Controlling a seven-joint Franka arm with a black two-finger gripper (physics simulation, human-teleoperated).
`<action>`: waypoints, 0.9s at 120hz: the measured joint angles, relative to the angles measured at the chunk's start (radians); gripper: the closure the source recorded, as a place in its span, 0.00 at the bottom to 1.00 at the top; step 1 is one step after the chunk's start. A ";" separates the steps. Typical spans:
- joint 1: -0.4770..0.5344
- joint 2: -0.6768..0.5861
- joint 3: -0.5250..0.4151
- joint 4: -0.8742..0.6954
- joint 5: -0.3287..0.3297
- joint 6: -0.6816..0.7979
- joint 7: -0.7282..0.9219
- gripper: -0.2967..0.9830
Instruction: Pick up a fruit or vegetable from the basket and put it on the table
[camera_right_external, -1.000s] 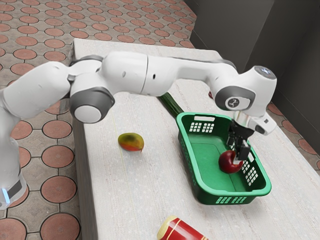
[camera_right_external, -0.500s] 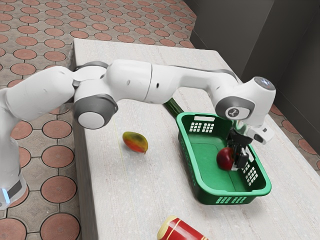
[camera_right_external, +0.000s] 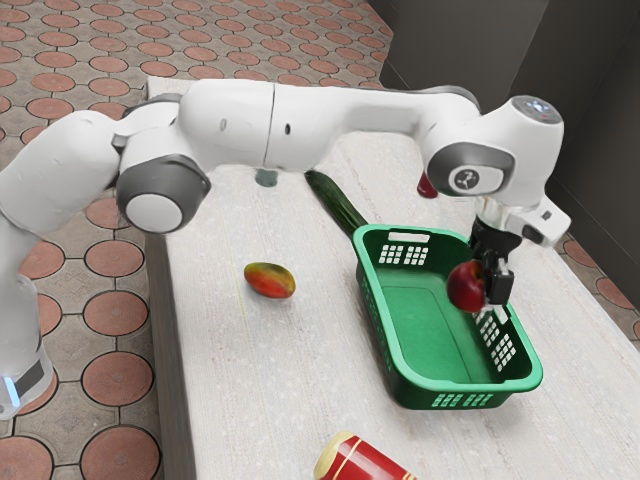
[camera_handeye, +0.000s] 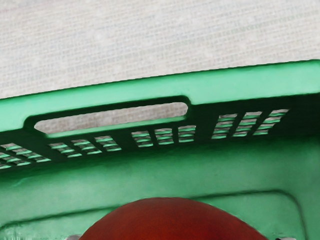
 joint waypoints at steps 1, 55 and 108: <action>-0.007 -0.004 0.004 -0.001 -0.002 -0.001 0.000 0.55; -0.230 -0.048 0.033 0.015 -0.030 -0.010 0.011 0.49; -0.285 0.244 0.002 0.452 -0.036 -0.019 0.015 0.44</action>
